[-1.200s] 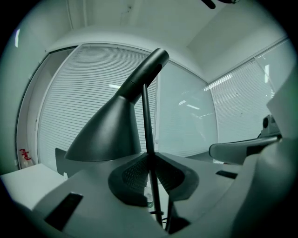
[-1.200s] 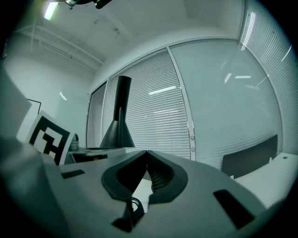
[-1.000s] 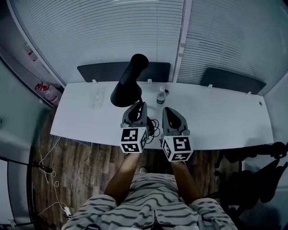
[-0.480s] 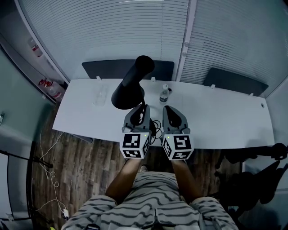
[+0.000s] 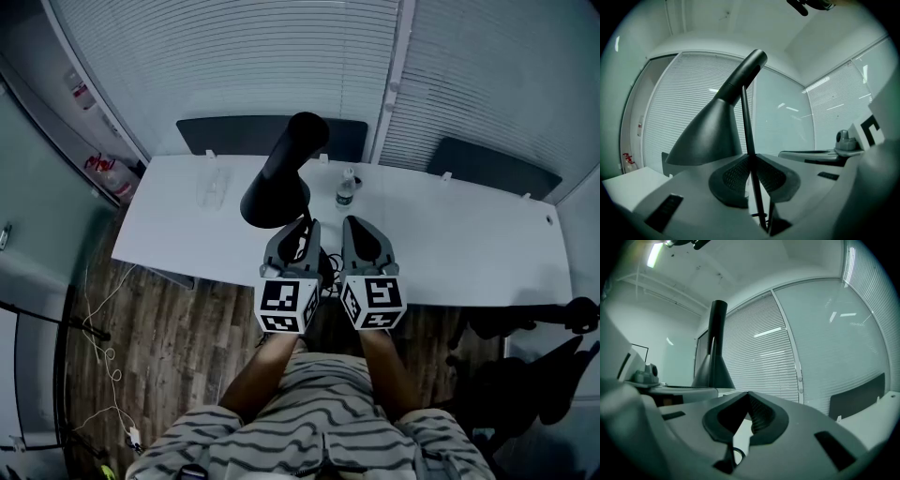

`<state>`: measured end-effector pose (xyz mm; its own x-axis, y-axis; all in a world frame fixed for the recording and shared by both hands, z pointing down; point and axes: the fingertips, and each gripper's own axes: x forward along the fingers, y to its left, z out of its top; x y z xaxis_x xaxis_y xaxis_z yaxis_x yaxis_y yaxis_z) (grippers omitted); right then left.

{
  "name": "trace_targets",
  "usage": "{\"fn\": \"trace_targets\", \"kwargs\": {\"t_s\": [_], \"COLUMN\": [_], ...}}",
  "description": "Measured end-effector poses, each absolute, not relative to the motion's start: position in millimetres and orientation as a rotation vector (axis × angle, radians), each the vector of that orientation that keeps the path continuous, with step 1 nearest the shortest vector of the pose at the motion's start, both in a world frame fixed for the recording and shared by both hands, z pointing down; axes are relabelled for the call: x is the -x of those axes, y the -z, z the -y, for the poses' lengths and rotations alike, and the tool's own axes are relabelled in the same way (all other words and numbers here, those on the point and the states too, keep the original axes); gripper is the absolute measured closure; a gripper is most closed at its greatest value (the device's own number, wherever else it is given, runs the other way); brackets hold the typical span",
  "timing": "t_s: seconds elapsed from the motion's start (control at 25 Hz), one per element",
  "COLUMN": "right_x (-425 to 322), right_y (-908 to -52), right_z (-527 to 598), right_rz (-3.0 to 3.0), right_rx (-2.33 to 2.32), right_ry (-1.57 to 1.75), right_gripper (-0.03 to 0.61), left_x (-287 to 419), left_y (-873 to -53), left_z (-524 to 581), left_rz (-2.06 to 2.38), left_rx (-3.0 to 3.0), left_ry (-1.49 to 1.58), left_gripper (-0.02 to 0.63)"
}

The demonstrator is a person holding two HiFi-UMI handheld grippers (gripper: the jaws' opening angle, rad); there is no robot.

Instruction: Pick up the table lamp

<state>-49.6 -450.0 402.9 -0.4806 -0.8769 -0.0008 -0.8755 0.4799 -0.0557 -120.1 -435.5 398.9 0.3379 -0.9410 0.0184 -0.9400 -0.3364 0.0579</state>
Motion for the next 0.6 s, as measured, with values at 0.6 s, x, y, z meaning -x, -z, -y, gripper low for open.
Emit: {"fn": "trace_targets", "kwargs": {"t_s": [0.6], "right_x": [49.9], "right_y": [-397.7], "right_z": [432.4], "right_rz": [-2.668], "right_rx": [1.576], "right_ry": [0.059], "right_gripper": [0.568], "left_x": [120.6], "left_y": [-391.6], "left_z": [419.0], "left_rz": [1.773], "left_rx": [-2.542], "left_ry": [0.054], "left_gripper": [0.569]}}
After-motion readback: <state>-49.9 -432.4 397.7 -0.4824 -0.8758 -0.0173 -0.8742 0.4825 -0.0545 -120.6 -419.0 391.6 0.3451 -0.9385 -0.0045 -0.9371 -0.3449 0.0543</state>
